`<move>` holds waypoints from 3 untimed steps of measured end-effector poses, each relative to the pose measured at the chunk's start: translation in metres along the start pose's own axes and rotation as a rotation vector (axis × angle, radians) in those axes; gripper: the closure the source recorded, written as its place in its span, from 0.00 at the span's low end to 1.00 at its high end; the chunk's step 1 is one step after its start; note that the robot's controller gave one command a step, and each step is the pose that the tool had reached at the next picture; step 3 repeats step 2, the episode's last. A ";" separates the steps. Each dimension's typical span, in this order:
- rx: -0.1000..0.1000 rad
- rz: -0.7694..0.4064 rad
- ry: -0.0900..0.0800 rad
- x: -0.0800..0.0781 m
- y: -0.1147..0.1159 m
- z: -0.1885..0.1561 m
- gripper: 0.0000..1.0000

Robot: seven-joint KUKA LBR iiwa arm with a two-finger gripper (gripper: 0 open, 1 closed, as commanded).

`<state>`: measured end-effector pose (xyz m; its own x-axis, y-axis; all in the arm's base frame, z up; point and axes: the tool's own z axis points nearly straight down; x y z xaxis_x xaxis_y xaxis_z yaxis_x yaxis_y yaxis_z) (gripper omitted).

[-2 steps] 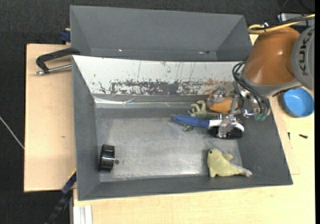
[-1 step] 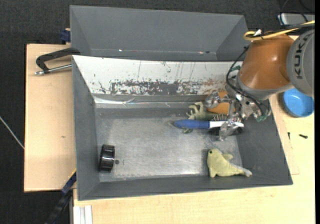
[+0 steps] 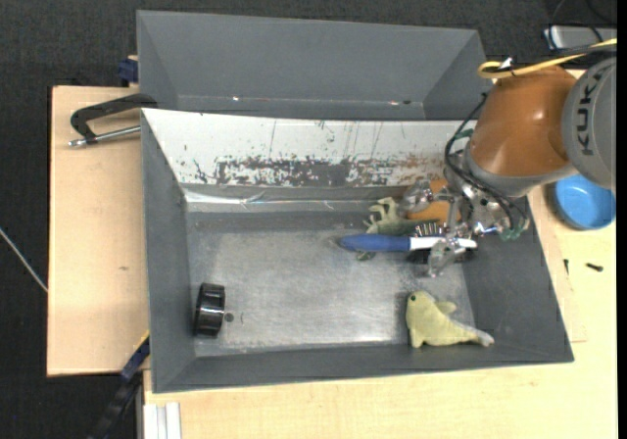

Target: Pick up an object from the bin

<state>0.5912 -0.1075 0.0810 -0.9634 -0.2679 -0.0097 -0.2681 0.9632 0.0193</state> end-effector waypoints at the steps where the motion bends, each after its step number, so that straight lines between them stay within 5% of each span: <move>1: -0.002 0.003 0.001 0.000 0.000 0.000 1.00; 2: 0.019 0.002 0.006 -0.002 0.003 -0.041 1.00; 3: 0.019 0.002 0.006 -0.002 0.003 -0.041 1.00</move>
Offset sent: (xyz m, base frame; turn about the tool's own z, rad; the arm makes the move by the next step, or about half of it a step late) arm 0.0000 0.0000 0.0000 0.0000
